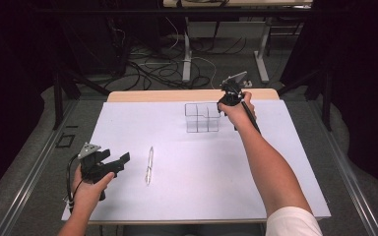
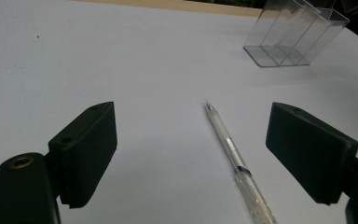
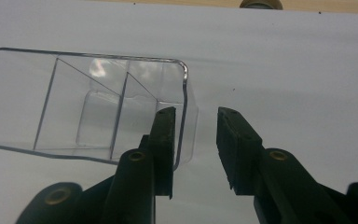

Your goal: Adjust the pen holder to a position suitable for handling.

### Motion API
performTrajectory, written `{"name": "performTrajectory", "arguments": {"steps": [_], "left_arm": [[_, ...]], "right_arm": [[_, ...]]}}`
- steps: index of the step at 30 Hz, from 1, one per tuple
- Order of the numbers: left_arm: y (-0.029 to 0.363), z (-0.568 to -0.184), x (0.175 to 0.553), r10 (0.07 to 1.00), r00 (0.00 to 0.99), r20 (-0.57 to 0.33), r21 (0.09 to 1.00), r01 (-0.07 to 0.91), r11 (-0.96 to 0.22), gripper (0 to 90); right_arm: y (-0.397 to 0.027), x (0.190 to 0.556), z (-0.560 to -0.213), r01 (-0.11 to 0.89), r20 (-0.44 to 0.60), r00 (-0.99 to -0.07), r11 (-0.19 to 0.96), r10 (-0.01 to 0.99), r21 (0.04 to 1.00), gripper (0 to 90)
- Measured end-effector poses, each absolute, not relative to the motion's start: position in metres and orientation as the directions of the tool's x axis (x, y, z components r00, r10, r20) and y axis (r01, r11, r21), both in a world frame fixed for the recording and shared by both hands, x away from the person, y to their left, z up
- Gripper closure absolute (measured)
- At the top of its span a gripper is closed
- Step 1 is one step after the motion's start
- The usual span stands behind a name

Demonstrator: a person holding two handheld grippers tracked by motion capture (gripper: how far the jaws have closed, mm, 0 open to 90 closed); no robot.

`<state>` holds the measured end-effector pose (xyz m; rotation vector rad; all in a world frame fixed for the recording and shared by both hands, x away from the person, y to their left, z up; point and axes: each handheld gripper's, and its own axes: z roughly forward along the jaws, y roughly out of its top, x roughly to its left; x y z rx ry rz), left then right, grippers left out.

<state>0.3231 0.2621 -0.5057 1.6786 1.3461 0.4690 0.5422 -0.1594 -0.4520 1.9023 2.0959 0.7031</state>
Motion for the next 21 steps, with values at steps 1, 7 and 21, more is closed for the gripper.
{"name": "performTrajectory", "arguments": {"steps": [1, 7, 21], "left_arm": [[0.262, -0.506, 0.323, 0.913, 0.333, -0.236, 0.823, 0.568, 0.005, 16.5], [0.263, -0.506, 0.324, 0.912, 0.331, -0.243, 0.823, 0.568, 0.013, 16.5], [0.264, -0.506, 0.324, 0.908, 0.334, -0.252, 0.821, 0.571, 0.017, 16.4]], "right_arm": [[-0.160, 0.543, -0.453, 0.876, 0.151, -0.133, 0.045, 0.980, 0.480, 69.0], [-0.158, 0.546, -0.459, 0.886, 0.172, -0.105, 0.013, 0.979, 0.463, 71.9], [-0.150, 0.551, -0.471, 0.910, 0.172, -0.065, -0.012, 0.983, 0.413, 79.5]]}}
